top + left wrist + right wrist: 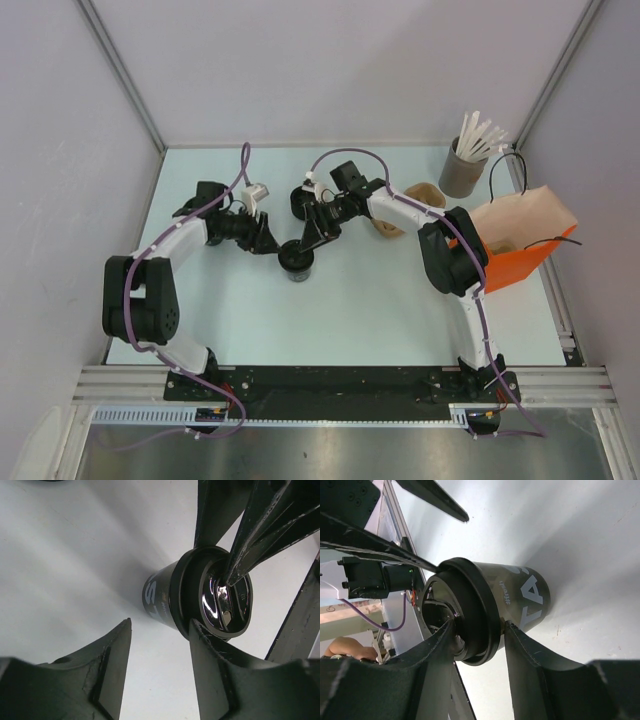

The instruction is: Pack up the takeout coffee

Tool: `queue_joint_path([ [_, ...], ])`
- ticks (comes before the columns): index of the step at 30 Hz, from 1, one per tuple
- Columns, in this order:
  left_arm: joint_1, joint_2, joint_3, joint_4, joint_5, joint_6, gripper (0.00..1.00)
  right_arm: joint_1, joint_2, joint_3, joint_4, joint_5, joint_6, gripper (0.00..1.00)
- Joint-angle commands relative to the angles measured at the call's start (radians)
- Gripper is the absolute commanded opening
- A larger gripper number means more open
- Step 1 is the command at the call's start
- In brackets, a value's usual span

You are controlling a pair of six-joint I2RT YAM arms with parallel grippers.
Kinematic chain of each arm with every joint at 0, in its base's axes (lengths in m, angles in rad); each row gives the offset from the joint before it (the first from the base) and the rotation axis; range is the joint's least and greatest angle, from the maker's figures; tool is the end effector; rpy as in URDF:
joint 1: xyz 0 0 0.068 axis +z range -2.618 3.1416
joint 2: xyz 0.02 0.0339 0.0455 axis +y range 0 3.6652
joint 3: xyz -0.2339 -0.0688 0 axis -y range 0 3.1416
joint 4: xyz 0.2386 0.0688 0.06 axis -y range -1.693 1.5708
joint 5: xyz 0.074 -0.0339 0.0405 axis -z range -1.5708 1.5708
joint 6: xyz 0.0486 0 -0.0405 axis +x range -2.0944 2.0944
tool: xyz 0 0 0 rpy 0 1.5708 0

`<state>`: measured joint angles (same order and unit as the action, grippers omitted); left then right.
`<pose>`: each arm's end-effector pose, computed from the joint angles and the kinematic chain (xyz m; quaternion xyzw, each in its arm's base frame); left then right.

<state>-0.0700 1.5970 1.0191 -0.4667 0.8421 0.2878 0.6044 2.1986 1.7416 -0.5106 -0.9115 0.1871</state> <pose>0.3089 -0.0580 0.1753 0.2614 0.8483 -0.3665 0.2788 0.3541 0.2912 0.1659 -0.3055 0.8117 0.4906 0.0841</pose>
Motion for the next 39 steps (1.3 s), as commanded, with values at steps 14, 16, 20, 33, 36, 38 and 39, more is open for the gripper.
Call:
queue_joint_path([
  [14,-0.05,0.055,-0.097,0.011,-0.153,0.083,0.43,0.029,0.043,-0.062,-0.029,0.106,-0.081,0.43],
  [16,-0.05,0.054,-0.093,0.013,-0.164,0.082,0.44,0.031,0.049,-0.063,-0.032,0.106,-0.083,0.43],
  [20,-0.068,0.089,-0.088,0.008,-0.216,0.083,0.44,0.038,0.065,-0.07,-0.042,0.126,-0.086,0.43],
  [33,-0.024,0.006,-0.013,-0.007,-0.015,0.05,0.6,0.037,0.053,0.013,-0.12,0.095,-0.159,0.44],
  [36,-0.021,-0.015,0.015,-0.004,0.023,0.036,0.61,0.034,0.05,0.059,-0.137,0.088,-0.167,0.45],
  [38,-0.021,-0.023,0.022,0.006,0.038,0.015,0.61,0.034,0.052,0.087,-0.15,0.085,-0.17,0.46],
  [39,-0.021,-0.023,0.024,0.017,0.048,0.008,0.61,0.035,0.056,0.094,-0.155,0.08,-0.172,0.47],
])
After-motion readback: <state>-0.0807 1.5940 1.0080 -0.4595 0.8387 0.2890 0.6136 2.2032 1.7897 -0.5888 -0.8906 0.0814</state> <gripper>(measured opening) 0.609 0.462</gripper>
